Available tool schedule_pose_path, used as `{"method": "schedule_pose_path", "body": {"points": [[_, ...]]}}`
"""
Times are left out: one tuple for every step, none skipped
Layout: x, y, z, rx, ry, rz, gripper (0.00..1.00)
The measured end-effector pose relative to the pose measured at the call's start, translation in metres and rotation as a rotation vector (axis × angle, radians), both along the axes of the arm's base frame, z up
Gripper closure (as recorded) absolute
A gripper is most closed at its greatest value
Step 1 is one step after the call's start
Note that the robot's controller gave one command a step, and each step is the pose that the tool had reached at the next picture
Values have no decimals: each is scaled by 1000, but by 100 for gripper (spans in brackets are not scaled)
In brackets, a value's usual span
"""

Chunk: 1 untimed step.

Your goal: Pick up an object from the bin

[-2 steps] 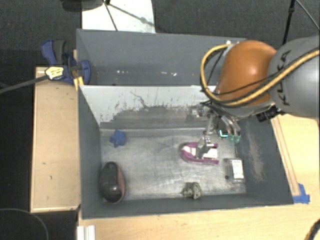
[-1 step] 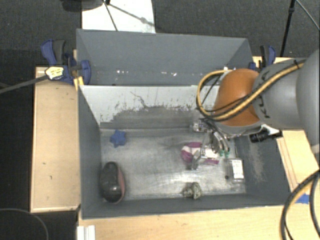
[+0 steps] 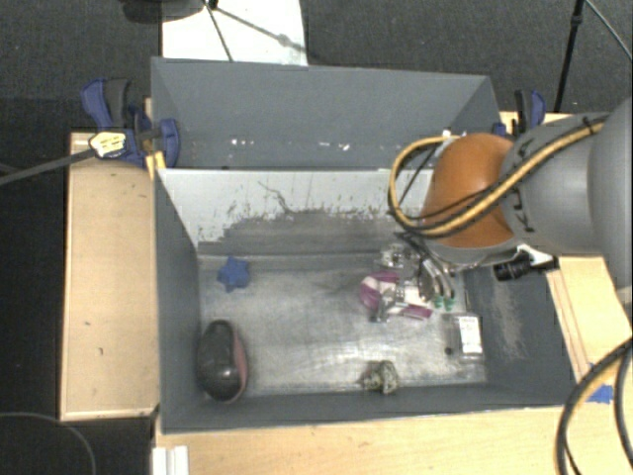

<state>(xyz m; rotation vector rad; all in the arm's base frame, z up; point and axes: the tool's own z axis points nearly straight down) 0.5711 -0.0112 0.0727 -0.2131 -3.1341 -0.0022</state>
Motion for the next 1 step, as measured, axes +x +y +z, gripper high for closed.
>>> {"method": "schedule_pose_path", "body": {"points": [[-2, -8, 135, -2, -9, 42, 100]]}}
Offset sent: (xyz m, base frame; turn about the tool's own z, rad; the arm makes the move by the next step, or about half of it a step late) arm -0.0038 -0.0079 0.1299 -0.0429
